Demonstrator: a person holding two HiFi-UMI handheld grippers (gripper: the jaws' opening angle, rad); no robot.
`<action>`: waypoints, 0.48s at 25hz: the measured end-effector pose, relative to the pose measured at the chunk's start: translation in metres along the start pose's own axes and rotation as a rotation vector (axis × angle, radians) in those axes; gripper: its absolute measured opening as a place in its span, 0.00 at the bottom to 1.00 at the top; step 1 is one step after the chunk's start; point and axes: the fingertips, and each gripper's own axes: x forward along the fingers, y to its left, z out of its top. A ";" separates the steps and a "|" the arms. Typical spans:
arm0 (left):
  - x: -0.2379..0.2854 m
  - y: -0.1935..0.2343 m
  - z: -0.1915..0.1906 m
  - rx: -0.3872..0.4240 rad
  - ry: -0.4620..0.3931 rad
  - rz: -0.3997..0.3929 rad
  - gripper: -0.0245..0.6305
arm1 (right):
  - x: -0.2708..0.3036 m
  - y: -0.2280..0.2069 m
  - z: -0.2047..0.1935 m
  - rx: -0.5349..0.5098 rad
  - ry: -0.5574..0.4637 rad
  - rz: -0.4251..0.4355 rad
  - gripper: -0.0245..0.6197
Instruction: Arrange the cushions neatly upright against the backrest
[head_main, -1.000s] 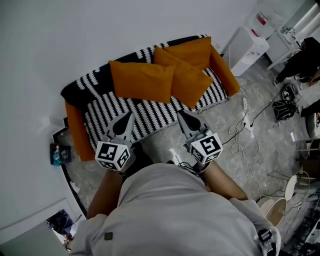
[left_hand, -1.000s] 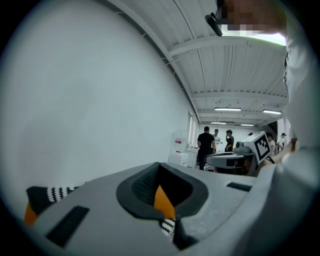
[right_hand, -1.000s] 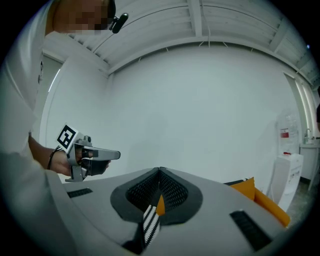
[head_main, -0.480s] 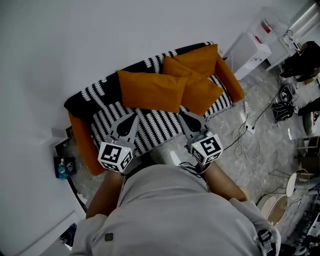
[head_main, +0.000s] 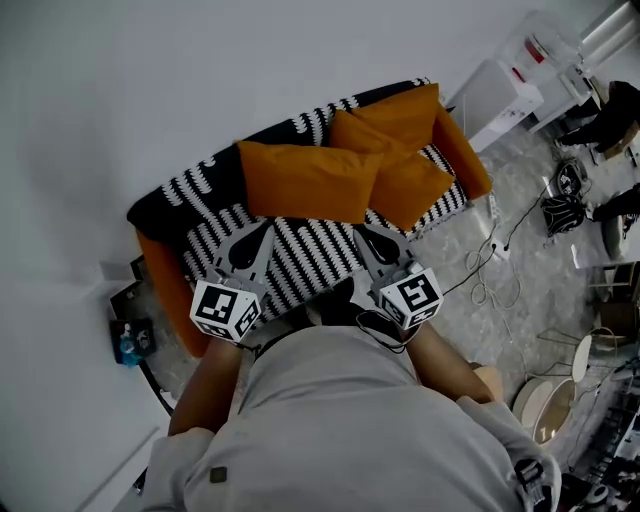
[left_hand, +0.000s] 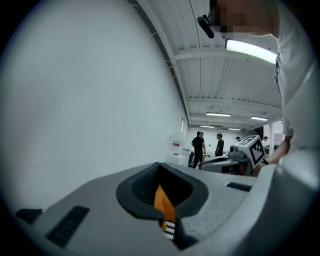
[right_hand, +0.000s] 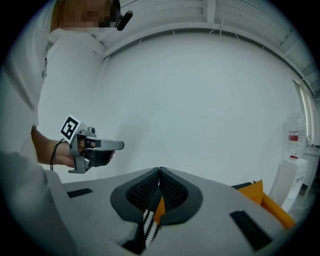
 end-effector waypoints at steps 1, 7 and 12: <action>0.004 0.001 -0.001 0.000 0.004 -0.006 0.05 | 0.002 -0.002 -0.001 0.002 0.003 0.000 0.07; 0.026 0.012 -0.006 0.002 0.028 -0.015 0.05 | 0.020 -0.018 -0.013 0.003 0.017 0.025 0.07; 0.051 0.031 -0.007 -0.002 0.044 0.006 0.05 | 0.043 -0.044 -0.013 0.005 0.021 0.038 0.08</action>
